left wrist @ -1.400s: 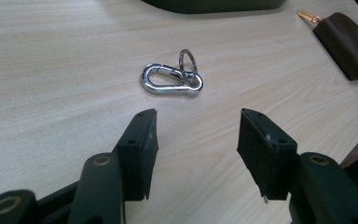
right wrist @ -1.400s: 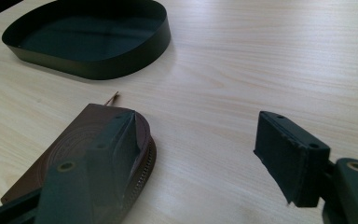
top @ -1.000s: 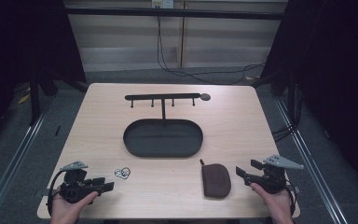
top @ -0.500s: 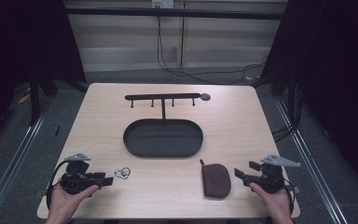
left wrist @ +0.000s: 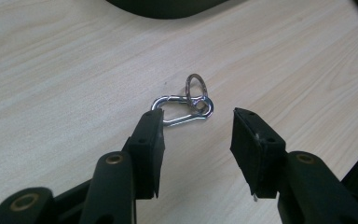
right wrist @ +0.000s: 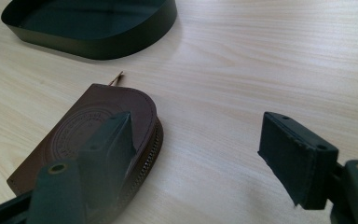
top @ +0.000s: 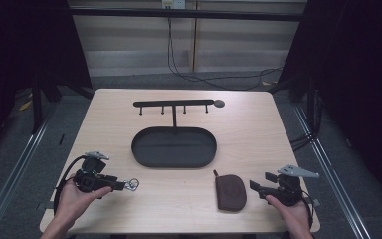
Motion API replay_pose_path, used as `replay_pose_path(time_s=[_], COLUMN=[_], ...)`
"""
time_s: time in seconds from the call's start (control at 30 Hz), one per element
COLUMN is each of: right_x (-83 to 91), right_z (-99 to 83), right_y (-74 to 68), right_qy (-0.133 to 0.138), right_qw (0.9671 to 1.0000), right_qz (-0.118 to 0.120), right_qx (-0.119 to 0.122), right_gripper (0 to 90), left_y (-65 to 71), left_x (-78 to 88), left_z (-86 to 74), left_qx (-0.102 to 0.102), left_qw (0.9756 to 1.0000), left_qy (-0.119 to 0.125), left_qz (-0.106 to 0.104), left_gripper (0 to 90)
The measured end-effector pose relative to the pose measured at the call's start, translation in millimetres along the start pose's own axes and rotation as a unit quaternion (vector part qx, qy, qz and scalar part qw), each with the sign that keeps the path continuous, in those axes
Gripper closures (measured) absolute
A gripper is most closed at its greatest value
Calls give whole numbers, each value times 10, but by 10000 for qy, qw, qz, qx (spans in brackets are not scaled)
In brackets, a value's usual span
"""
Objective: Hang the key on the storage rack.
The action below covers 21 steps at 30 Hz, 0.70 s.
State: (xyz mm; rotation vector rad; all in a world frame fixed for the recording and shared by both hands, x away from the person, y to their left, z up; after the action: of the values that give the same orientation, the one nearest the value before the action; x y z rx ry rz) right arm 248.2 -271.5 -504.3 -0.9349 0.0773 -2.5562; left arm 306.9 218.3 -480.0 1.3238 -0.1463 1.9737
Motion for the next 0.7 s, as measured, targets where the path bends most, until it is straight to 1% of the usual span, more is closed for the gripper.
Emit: replay_pose_path(time_s=[0.03, 0.07, 0.1, 0.13, 0.17, 0.2, 0.23, 0.27, 0.3, 0.33, 0.37, 0.4, 0.43, 0.47, 0.5, 0.53, 0.57, 0.63, 0.67, 0.7], right_x=[0, 0, 0, 0, -1, -3, -5, -5, -12, -12, -14, -15, -14, -14, -17, -19, -22, -23, -24, -25], right_z=[0, -1, -1, -2, -2, -3, -4, -4, -7, -7, -8, -8, -9, -9, -10, -11, -12, -13, -14, -14], right_y=[0, 0, 0, 0, 1, 0, -1, -1, -5, -5, -7, -7, -7, -7, -8, -7, -8, -9, -10, -9], right_qy=[-1, -4, -2, -6, -8, -17, -26, -26, -52, -52, -61, -62, -65, -65, -69, -81, -93, -107, -114, -114], right_qw=[10000, 10000, 10000, 10000, 10000, 10000, 10000, 10000, 10000, 10000, 10000, 10000, 10000, 10000, 10000, 10000, 9999, 9999, 9999, 9999], right_qz=[0, 3, 1, 4, 11, 15, 18, 18, 38, 38, 41, 43, 46, 46, 53, 49, 64, 75, 79, 91], right_qx=[0, -1, -2, -8, -2, 3, 6, 6, 10, 10, 16, 23, 18, 18, 20, 24, 22, 22, 21, 29], right_gripper=[260, 259, 259, 259, 259, 259, 259, 259, 259, 259, 259, 259, 259, 259, 259, 259, 259, 259, 258, 258], left_y=[13, 16, 26, 29, 32, 38, 35, 35, 30, 30, 16, 18, 19, 19, 33, 40, 46, 59, 64, 61], left_x=[-11, -13, -23, -30, -33, -39, -41, -41, -61, -61, -72, -81, -85, -85, -111, -119, -126, -142, -155, -176], left_z=[23, 42, 63, 77, 95, 112, 125, 125, 149, 149, 176, 192, 204, 204, 231, 243, 255, 271, 287, 310], left_qx=[39, 19, 18, -9, -22, 8, -4, -4, 67, 67, -8, 34, -8, -8, -31, -43, -104, -67, -70, -139], left_qw=[10000, 10000, 9999, 9998, 9997, 9996, 9994, 9994, 9988, 9988, 9981, 9979, 9974, 9974, 9969, 9963, 9955, 9956, 9949, 9938], left_qy=[-16, -80, -115, -213, -245, -276, -360, -360, -477, -477, -617, -638, -723, -723, -783, -855, -938, -930, -1003, -1102], left_qz=[-23, -42, -14, -35, -16, 12, 2, 2, 33, 33, 81, 73, 44, 44, 32, 42, 6, 34, 34, 39], left_gripper=[568, 579, 599, 602, 608, 619, 625, 626, 632, 634, 637, 643, 644, 643, 641, 638, 639, 639, 641, 643])
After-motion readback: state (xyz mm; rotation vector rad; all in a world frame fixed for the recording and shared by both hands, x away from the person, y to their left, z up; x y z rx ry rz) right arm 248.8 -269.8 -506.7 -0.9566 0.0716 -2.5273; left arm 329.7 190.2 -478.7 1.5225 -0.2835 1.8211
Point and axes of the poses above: each handheld gripper's, and its own axes: x roughly backward along the jaws, z roughly out of its top, y roughly to its right, the point moved 5 cm from there along -x, roughly forward along the jaws, and after that the axes turned 1 degree about -z, right-handed, at the moved point
